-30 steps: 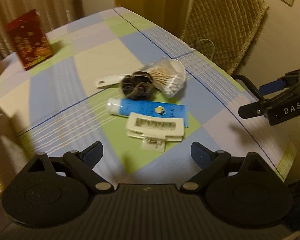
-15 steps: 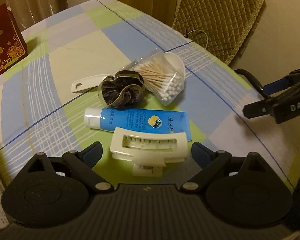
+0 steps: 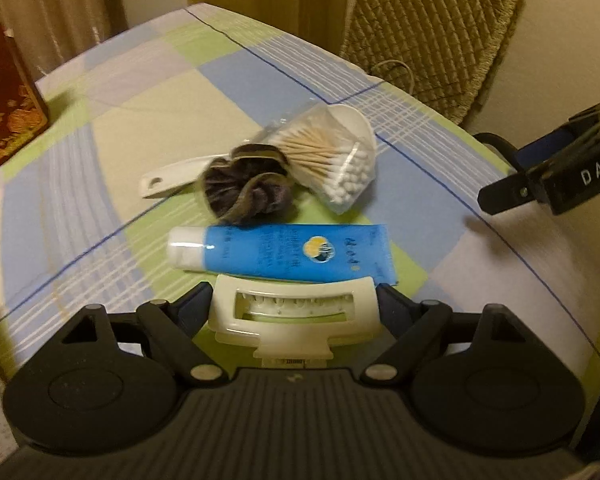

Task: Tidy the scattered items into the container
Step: 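Grasp the white hair clip with the left gripper while the right gripper grasps the cotton swab bag, then carry the hair clip and swab bag over the box and open both grippers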

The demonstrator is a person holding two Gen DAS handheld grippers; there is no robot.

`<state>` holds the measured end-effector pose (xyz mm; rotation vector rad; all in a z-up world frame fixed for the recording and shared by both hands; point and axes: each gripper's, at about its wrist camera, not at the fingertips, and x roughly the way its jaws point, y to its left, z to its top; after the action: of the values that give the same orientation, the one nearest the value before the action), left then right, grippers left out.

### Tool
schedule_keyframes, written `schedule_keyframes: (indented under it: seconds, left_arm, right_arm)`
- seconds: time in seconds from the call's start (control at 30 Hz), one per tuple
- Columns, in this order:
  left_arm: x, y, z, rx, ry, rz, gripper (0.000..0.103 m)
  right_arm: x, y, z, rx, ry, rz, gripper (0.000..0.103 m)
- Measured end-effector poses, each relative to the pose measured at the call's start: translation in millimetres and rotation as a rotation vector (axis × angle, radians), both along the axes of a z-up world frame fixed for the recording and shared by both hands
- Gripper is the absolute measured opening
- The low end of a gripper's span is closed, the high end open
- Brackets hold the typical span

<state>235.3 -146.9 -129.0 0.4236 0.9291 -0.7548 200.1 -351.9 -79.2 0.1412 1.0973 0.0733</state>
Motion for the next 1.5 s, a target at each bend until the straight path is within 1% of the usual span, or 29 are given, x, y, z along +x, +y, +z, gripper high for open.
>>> schedule_keyframes:
  seconds: [0.1,0.23,0.3,0.33,0.37,0.4,0.53,0.6,0.67,0.77,0.8,0.83,0.87,0.97,1.1,1.27,1.37,1.5]
  left_arm:
    - [-1,9,12,0.004,-0.042,0.032,0.085]
    - [5,22,33,0.000,-0.096,0.092,0.085]
    - [9,27,43,-0.007,-0.117,0.117,0.085]
    - [11,29,46,-0.008,-0.125,0.128,0.085]
    - [13,30,50,-0.009,-0.133,0.138,0.085]
    - [14,32,53,-0.010,-0.140,0.147,0.085]
    - [17,35,60,-0.019,-0.153,0.174,0.085]
    - [18,36,60,-0.019,-0.152,0.186,0.085]
    - [18,38,60,-0.021,-0.147,0.198,0.085]
    - [16,42,59,-0.017,-0.143,0.210,0.085]
    - [15,43,59,-0.017,-0.142,0.213,0.085]
    - [15,44,59,-0.019,-0.139,0.217,0.085]
    - [15,45,60,-0.019,-0.138,0.221,0.085]
    - [13,47,62,-0.021,-0.140,0.229,0.085]
    - [8,50,68,-0.031,-0.153,0.233,0.085]
    - [-1,53,81,-0.054,-0.180,0.231,0.085]
    - [-7,56,90,-0.066,-0.201,0.236,0.085]
    - [-15,66,103,-0.087,-0.231,0.251,0.085]
  right_arm:
    - [4,9,8,0.026,-0.069,0.046,0.093]
    - [14,28,21,0.047,-0.185,0.135,0.093]
    - [24,42,25,0.043,-0.210,0.190,0.093]
    - [28,48,26,0.039,-0.221,0.209,0.079]
    - [34,54,25,0.048,-0.215,0.241,0.056]
    - [40,59,23,0.050,-0.195,0.257,0.053]
    - [61,72,10,0.043,-0.139,0.269,0.053]
    - [67,73,4,0.062,-0.114,0.264,0.053]
    - [74,74,-3,0.057,-0.081,0.254,0.053]
    - [77,74,-9,0.057,-0.066,0.261,0.052]
    - [77,74,-10,0.053,-0.063,0.261,0.044]
    - [76,73,-11,0.060,-0.061,0.268,0.028]
    - [75,72,-11,0.070,-0.058,0.270,0.025]
    - [68,69,-3,0.077,-0.090,0.255,0.022]
    - [58,62,16,0.113,-0.152,0.221,0.022]
    - [44,58,40,0.145,-0.200,0.208,0.022]
    - [37,59,51,0.169,-0.217,0.209,0.022]
    - [28,69,63,0.172,-0.240,0.234,0.022]
